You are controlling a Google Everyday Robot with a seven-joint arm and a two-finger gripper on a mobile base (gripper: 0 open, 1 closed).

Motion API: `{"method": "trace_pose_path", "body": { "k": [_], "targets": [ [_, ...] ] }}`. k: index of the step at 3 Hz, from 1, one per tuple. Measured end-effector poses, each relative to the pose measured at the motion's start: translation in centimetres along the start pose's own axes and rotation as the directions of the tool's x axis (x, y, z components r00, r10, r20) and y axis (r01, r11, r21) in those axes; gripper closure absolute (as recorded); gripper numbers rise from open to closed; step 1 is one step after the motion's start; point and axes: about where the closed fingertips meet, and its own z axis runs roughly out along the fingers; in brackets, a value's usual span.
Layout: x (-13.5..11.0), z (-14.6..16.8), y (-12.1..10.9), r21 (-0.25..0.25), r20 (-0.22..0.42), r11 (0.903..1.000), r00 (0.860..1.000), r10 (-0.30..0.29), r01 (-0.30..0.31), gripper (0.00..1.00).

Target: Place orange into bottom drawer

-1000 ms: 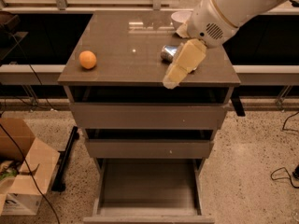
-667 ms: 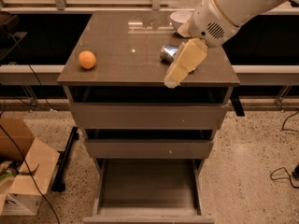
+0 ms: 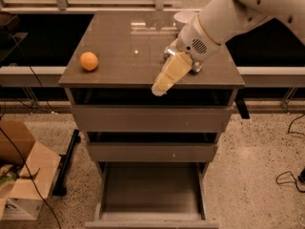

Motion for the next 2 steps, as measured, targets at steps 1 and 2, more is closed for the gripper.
{"method": "trace_pose_path", "body": {
  "k": [1,2],
  "targets": [
    [-0.8,3.6,-1.6,-0.028,0.057,0.9994,0.998,0.022,-0.021,0.00],
    [-2.1,7.0,-3.5,-0.017,0.109,0.9996,0.994,0.023,-0.021,0.00]
  ]
}}
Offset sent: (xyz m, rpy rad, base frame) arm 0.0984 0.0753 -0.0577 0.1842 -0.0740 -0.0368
